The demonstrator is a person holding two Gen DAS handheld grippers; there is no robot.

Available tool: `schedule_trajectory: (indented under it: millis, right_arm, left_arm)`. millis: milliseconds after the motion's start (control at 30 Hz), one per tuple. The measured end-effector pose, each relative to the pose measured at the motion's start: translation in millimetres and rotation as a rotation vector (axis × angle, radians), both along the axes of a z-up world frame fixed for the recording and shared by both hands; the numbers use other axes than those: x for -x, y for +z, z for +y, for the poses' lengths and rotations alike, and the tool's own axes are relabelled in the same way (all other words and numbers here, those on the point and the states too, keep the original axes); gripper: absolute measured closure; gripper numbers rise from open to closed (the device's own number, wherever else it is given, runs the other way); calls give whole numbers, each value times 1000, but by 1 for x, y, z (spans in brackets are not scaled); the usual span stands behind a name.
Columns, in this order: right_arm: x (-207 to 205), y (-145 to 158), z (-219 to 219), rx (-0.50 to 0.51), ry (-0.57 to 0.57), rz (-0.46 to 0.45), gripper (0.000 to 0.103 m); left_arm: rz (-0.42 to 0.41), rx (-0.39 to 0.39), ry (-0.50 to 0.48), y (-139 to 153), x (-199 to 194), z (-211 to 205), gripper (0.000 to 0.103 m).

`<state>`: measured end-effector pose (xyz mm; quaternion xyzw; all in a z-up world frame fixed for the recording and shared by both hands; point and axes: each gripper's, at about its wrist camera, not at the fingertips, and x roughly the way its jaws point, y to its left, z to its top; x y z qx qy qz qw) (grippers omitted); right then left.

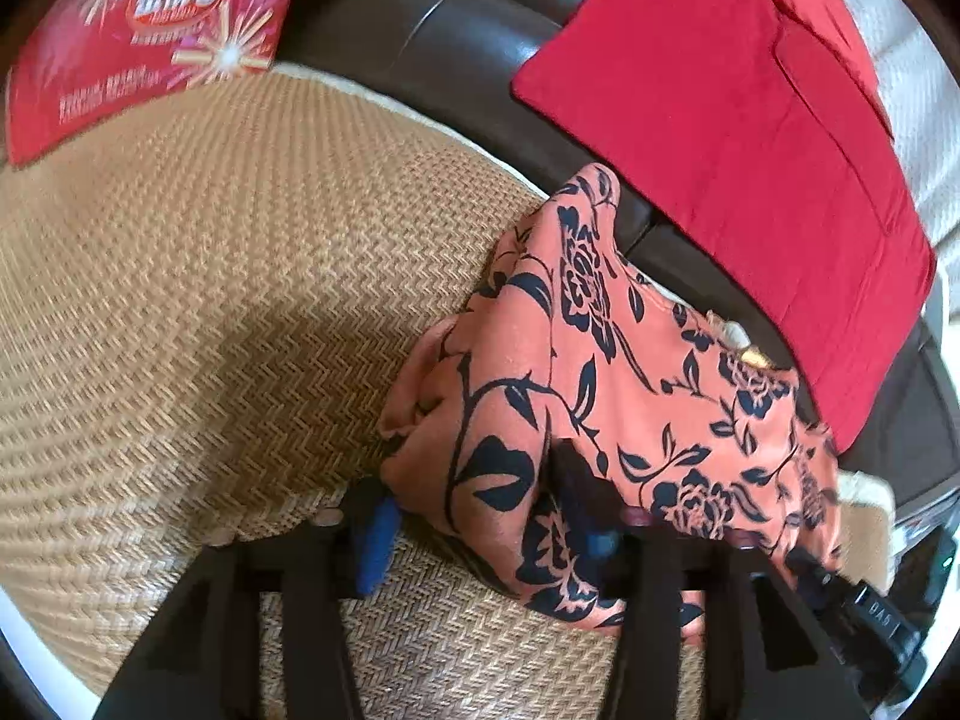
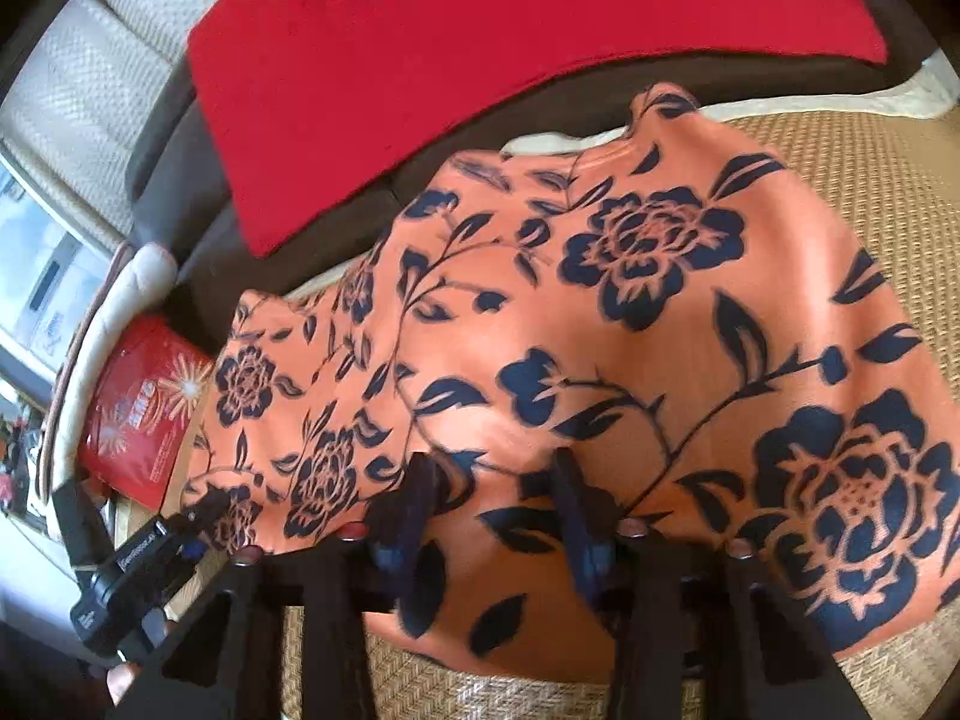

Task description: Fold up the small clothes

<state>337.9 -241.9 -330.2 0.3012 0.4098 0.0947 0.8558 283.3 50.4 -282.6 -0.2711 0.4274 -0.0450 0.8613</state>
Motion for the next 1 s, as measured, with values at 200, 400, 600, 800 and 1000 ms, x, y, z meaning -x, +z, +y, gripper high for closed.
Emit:
schedule_trajectory:
  millis: [200,400,600,800,1000]
  right_arm:
    - [-3,-6,-12,-100,28,8,59]
    - [1,-15,-15,-145,45,15,65]
    - [16,-25,-11,-254,110,69,75]
    - [27,-26,-12,-312,112,69,77]
    - [32,-10,-31,-411,111,4,74]
  left_arm:
    - [-15,-112,-9,3,-5,-18,56]
    - [-72,-148,12,20,12,-15,82]
    - [-35,-178,0,31,46,9,82]
    - [6,-66,27,11,47,14,49]
    - [-25,-44,42,16,46,12,80]
